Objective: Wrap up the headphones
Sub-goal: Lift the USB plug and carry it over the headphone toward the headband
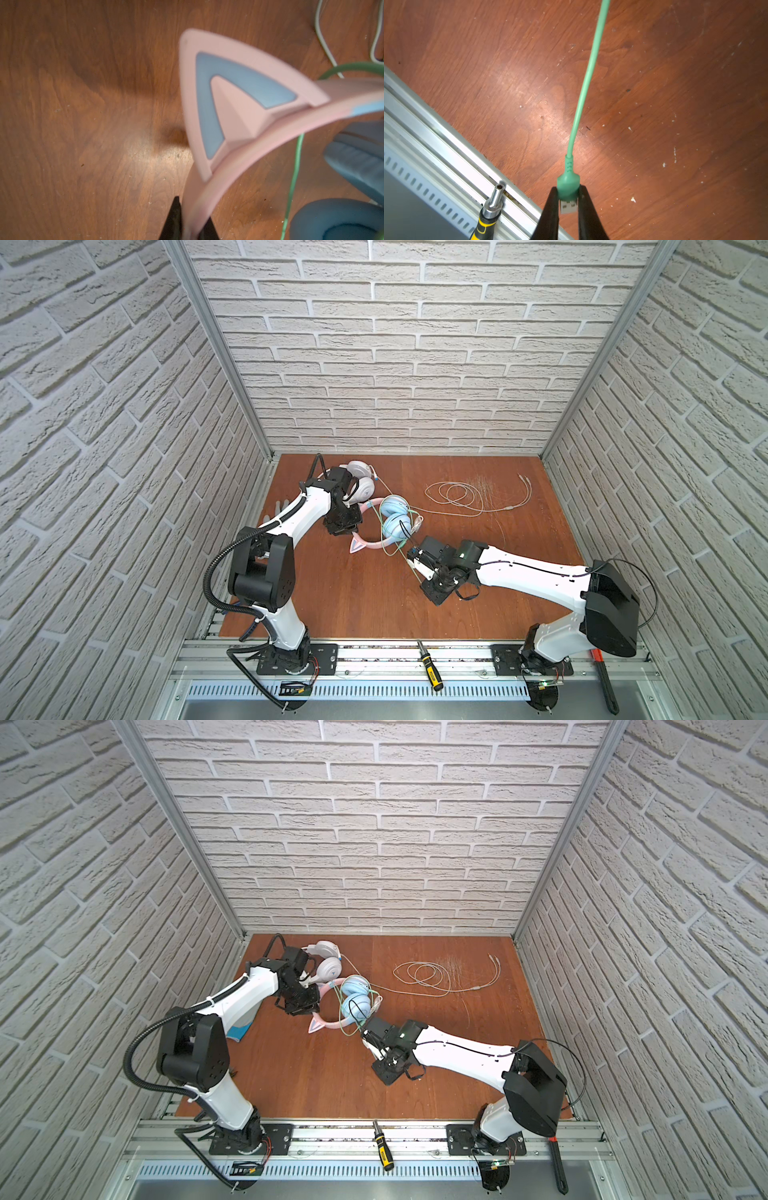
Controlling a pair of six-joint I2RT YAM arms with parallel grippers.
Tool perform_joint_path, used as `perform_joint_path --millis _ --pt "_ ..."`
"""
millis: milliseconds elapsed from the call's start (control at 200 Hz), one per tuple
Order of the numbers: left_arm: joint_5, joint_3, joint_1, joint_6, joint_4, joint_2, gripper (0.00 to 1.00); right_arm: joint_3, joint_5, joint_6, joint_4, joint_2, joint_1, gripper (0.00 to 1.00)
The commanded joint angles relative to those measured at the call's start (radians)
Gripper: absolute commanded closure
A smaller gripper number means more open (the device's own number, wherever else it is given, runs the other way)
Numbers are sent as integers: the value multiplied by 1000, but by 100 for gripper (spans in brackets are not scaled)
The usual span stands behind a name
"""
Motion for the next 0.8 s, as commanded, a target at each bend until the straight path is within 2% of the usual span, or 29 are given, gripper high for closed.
perform_joint_path --millis 0,175,360,610,795 --pt "-47 46 16 -38 39 -1 100 19 -71 -84 -76 -54 23 94" --pt "-79 41 10 -37 31 2 100 52 -143 -196 -82 -78 27 94" --pt "-101 46 -26 -34 16 15 100 154 -193 -294 -126 -9 26 94" --pt "-142 27 -106 -31 2 35 100 312 -220 -323 -116 77 -34 94" --pt "-155 -6 -139 -36 17 31 100 388 -285 -304 -69 114 -112 94"
